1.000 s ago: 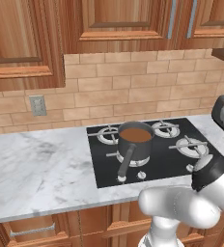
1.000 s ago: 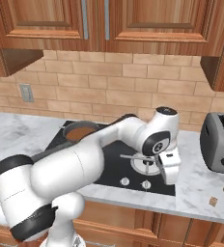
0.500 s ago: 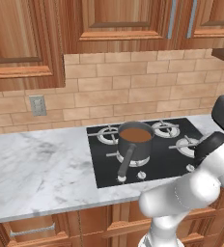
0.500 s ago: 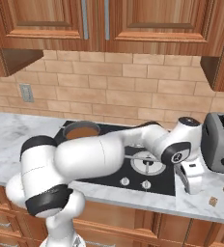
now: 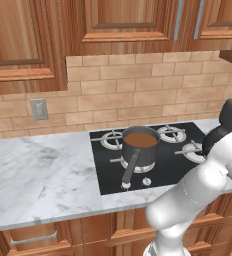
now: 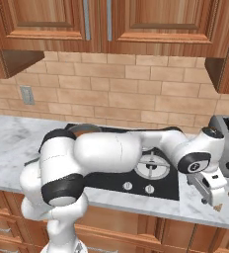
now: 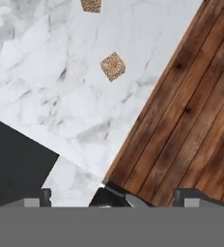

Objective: Pick up the sugar cube(s) and place them in the saucepan with hot chocolate.

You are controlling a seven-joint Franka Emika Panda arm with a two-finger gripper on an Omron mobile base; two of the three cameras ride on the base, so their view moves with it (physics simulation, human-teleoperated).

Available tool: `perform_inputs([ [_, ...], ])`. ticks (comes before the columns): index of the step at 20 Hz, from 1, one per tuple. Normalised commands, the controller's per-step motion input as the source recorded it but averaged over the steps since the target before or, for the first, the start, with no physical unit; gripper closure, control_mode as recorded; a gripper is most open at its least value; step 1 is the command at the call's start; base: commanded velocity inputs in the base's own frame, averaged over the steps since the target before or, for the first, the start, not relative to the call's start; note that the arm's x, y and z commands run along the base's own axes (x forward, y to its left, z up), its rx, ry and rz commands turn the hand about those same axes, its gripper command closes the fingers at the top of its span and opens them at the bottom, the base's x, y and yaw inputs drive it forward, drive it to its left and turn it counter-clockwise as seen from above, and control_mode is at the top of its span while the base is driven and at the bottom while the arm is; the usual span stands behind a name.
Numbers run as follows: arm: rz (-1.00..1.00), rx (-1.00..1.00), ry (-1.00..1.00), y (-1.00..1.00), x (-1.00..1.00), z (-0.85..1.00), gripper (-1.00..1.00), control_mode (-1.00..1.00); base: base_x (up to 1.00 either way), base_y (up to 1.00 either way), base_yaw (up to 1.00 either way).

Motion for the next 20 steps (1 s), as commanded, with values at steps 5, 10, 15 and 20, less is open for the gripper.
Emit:
perform_inputs([
  [5, 0.16, 0.00, 0.00, -0.35, 0.00, -0.04, -1.00, -1.00, 0.00, 0.00, 0.00],
  [10, 0.16, 0.00, 0.00, -0.15, 0.00, -0.11, -1.00, -1.00, 0.00, 0.00, 0.00],
  [15, 0.17, 0.00, 0.00, -0.19, 0.00, -0.22, -1.00, -1.00, 0.00, 0.00, 0.00],
  [20, 0.20, 0.00, 0.01, -0.13, 0.00, -0.32, -1.00, -1.00, 0.00, 0.00, 0.00],
])
